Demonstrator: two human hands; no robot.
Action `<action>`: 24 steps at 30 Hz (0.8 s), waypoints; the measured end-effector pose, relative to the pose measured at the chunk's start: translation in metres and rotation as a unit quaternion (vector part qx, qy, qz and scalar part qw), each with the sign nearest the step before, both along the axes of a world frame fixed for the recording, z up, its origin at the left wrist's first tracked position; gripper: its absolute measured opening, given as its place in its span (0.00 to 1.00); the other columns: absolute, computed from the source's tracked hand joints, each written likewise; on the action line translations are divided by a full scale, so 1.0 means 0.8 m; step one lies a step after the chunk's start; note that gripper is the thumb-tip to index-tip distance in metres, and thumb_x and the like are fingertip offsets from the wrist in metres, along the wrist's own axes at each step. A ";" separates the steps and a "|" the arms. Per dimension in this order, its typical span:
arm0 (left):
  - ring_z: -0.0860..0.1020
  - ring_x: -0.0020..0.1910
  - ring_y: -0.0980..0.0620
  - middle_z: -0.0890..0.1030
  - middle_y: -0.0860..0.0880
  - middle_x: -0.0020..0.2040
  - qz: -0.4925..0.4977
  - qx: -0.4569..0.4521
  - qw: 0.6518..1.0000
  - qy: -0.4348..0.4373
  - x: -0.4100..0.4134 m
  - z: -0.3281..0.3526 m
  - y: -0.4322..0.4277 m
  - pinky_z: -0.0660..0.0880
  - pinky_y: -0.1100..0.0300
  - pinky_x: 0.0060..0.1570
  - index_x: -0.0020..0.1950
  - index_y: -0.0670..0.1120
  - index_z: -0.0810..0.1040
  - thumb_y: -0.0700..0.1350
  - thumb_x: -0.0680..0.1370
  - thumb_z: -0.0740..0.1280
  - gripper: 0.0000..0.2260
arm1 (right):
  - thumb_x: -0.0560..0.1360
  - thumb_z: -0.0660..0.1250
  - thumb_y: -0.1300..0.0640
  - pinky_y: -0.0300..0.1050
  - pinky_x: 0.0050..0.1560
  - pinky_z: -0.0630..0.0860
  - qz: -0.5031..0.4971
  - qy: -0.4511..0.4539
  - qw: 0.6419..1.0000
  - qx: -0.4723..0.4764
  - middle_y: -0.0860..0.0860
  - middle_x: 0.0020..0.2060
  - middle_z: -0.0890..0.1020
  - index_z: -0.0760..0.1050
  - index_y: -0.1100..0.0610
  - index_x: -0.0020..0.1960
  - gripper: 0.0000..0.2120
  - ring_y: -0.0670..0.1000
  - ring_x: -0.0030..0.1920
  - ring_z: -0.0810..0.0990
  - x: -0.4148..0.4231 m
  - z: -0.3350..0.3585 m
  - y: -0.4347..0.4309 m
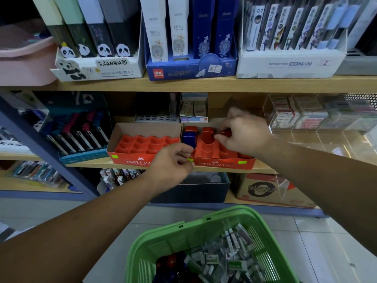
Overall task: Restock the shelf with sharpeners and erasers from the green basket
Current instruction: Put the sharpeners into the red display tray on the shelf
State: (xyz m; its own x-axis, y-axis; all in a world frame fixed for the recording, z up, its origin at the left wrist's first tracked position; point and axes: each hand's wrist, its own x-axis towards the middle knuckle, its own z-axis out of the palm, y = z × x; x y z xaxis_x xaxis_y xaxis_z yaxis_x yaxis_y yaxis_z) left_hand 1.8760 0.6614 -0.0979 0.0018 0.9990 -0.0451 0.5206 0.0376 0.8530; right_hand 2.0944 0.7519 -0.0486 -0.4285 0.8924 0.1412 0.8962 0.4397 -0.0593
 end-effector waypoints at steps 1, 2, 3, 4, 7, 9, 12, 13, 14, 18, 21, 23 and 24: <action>0.81 0.55 0.57 0.81 0.53 0.56 -0.001 -0.004 1.000 0.008 -0.003 0.000 -0.005 0.79 0.66 0.55 0.64 0.50 0.79 0.39 0.78 0.74 0.16 | 0.79 0.64 0.35 0.54 0.54 0.78 0.015 -0.002 1.000 0.016 0.48 0.54 0.73 0.79 0.45 0.64 0.20 0.53 0.56 0.77 -0.004 0.003 -0.006; 0.81 0.53 0.57 0.81 0.53 0.54 -0.003 -0.009 1.000 0.019 -0.008 0.001 -0.011 0.79 0.67 0.52 0.63 0.51 0.79 0.40 0.78 0.74 0.14 | 0.79 0.62 0.35 0.52 0.51 0.78 0.031 0.000 0.999 0.024 0.48 0.54 0.74 0.79 0.46 0.64 0.21 0.52 0.55 0.77 -0.010 0.008 -0.015; 0.81 0.51 0.57 0.81 0.53 0.53 -0.007 -0.014 0.999 0.036 -0.015 0.001 -0.020 0.78 0.69 0.50 0.61 0.51 0.80 0.41 0.78 0.74 0.13 | 0.80 0.61 0.34 0.50 0.49 0.76 0.051 0.006 0.998 0.027 0.48 0.54 0.76 0.80 0.47 0.62 0.21 0.52 0.54 0.78 -0.017 0.012 -0.027; 0.81 0.49 0.57 0.81 0.52 0.52 -0.018 -0.021 0.998 0.058 -0.022 0.001 -0.031 0.78 0.69 0.49 0.59 0.51 0.80 0.41 0.78 0.74 0.12 | 0.80 0.60 0.34 0.48 0.47 0.76 0.075 0.014 0.997 0.022 0.48 0.54 0.77 0.81 0.48 0.60 0.22 0.51 0.53 0.79 -0.025 0.013 -0.042; 0.80 0.45 0.57 0.82 0.50 0.51 -0.053 -0.060 0.990 0.116 -0.042 -0.003 -0.072 0.79 0.63 0.50 0.59 0.47 0.81 0.42 0.78 0.74 0.10 | 0.78 0.59 0.34 0.49 0.46 0.77 0.148 0.044 0.988 -0.025 0.45 0.50 0.78 0.82 0.48 0.53 0.22 0.50 0.50 0.79 -0.045 0.003 -0.104; 0.81 0.46 0.57 0.82 0.51 0.51 -0.067 -0.092 0.982 0.148 -0.050 -0.013 -0.103 0.79 0.60 0.51 0.60 0.47 0.81 0.44 0.78 0.75 0.11 | 0.78 0.64 0.36 0.50 0.43 0.77 0.182 0.048 0.978 -0.091 0.44 0.47 0.76 0.83 0.48 0.50 0.17 0.50 0.48 0.79 -0.054 -0.020 -0.147; 0.82 0.50 0.54 0.82 0.53 0.51 -0.089 -0.118 0.970 0.192 -0.049 -0.042 -0.146 0.79 0.58 0.53 0.61 0.47 0.82 0.45 0.78 0.74 0.12 | 0.76 0.69 0.35 0.52 0.48 0.81 0.200 -0.037 0.945 -0.254 0.44 0.48 0.81 0.83 0.47 0.53 0.17 0.50 0.48 0.81 -0.069 -0.069 -0.192; 0.82 0.50 0.52 0.82 0.52 0.51 -0.089 -0.123 0.970 0.191 -0.044 -0.057 -0.157 0.79 0.58 0.53 0.60 0.46 0.82 0.44 0.77 0.74 0.12 | 0.76 0.70 0.35 0.52 0.51 0.81 0.194 -0.065 0.926 -0.317 0.45 0.50 0.83 0.84 0.48 0.54 0.18 0.50 0.49 0.82 -0.073 -0.089 -0.203; 0.82 0.50 0.51 0.83 0.51 0.51 -0.089 -0.129 0.970 0.184 -0.037 -0.072 -0.166 0.79 0.60 0.52 0.59 0.45 0.83 0.42 0.77 0.74 0.11 | 0.75 0.72 0.36 0.51 0.53 0.81 0.180 -0.084 0.907 -0.371 0.47 0.51 0.84 0.83 0.49 0.56 0.19 0.51 0.51 0.82 -0.077 -0.112 -0.212; 0.80 0.47 0.52 0.82 0.50 0.48 -0.099 -0.192 0.962 0.167 -0.001 -0.146 -0.206 0.76 0.71 0.45 0.58 0.45 0.83 0.38 0.76 0.73 0.11 | 0.74 0.76 0.41 0.45 0.52 0.79 0.118 -0.096 0.863 -0.481 0.50 0.55 0.84 0.81 0.52 0.63 0.23 0.51 0.52 0.81 -0.070 -0.222 -0.247; 0.83 0.51 0.46 0.84 0.47 0.50 -0.120 -0.266 0.945 0.147 0.009 -0.196 -0.229 0.81 0.55 0.55 0.58 0.47 0.83 0.38 0.75 0.75 0.12 | 0.77 0.76 0.49 0.39 0.45 0.70 0.116 -0.111 0.831 -0.532 0.50 0.46 0.82 0.84 0.53 0.58 0.12 0.50 0.45 0.78 -0.053 -0.287 -0.274; 0.82 0.54 0.46 0.84 0.46 0.56 -0.146 -0.305 0.927 0.161 0.010 -0.214 -0.238 0.80 0.52 0.58 0.62 0.45 0.82 0.38 0.76 0.75 0.15 | 0.80 0.72 0.54 0.39 0.47 0.66 0.120 -0.138 0.799 -0.573 0.46 0.38 0.75 0.78 0.47 0.44 0.08 0.47 0.40 0.74 -0.051 -0.310 -0.293; 0.81 0.56 0.46 0.83 0.46 0.57 -0.159 -0.319 0.919 0.170 0.009 -0.220 -0.240 0.80 0.51 0.59 0.64 0.45 0.81 0.38 0.76 0.74 0.17 | 0.82 0.70 0.55 0.39 0.46 0.67 0.120 -0.144 0.787 -0.588 0.45 0.39 0.72 0.74 0.47 0.42 0.11 0.48 0.41 0.74 -0.052 -0.322 -0.299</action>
